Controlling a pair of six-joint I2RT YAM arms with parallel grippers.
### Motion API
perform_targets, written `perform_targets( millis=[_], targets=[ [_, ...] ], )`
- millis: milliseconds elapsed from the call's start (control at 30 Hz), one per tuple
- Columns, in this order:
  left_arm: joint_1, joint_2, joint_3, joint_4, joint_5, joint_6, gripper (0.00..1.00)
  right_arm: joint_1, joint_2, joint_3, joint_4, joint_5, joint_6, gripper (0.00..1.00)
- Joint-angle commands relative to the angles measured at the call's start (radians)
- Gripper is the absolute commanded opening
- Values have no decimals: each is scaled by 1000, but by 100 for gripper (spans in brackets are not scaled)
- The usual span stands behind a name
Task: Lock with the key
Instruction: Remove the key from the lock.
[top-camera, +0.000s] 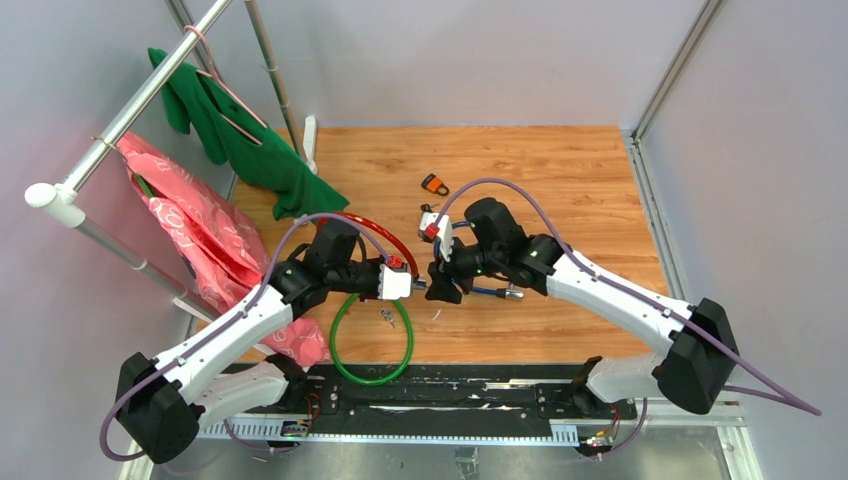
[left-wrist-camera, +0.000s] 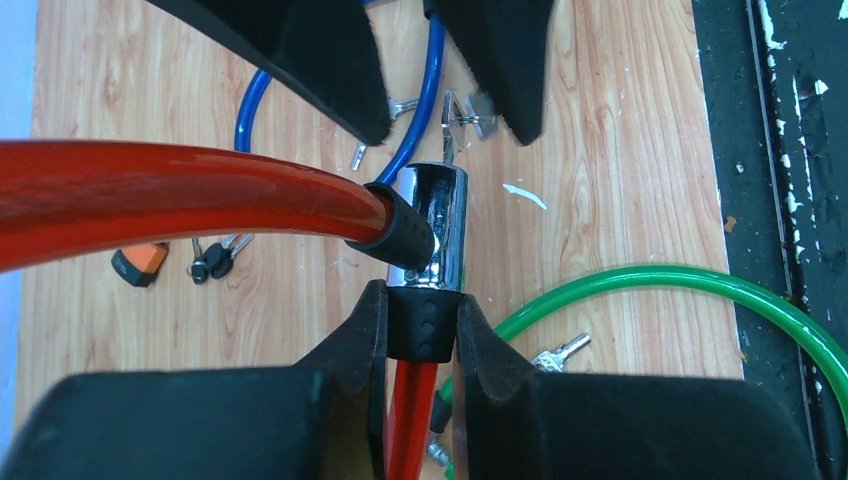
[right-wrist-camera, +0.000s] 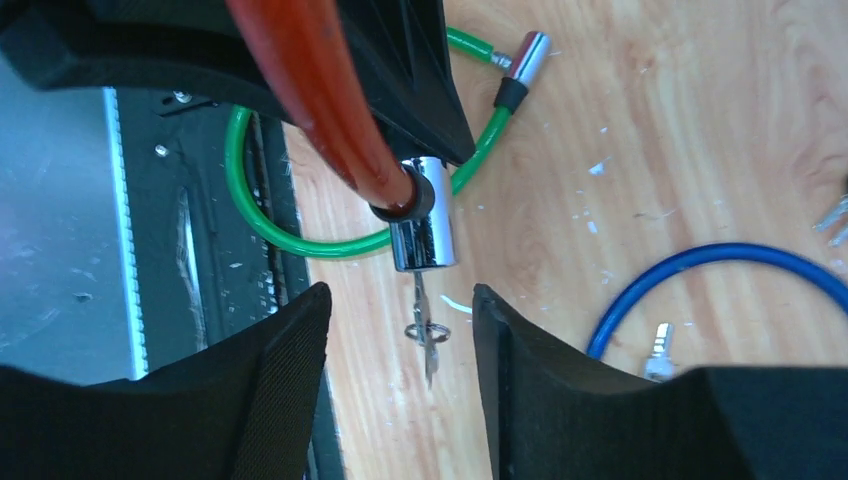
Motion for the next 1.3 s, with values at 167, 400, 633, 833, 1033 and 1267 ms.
perform_targets(
  millis=[167, 400, 633, 833, 1033, 1267],
  targets=[
    [-1, -24, 23, 39, 31, 10, 0, 10, 40, 0, 33, -37, 48, 33],
    [-1, -26, 20, 38, 28, 7, 0, 12, 81, 6, 18, -44, 13, 35],
    [0, -22, 22, 46, 36, 4, 0, 12, 46, -55, 49, -42, -20, 28],
    [0, -13, 33, 41, 40, 3, 0, 11, 51, -78, 85, -33, -17, 25],
    [-1, -12, 30, 39, 44, -2, 0, 12, 45, -107, 204, -22, 23, 31],
    [-1, -15, 32, 36, 36, -12, 0, 12, 35, -119, 165, -11, -31, 0]
  ],
)
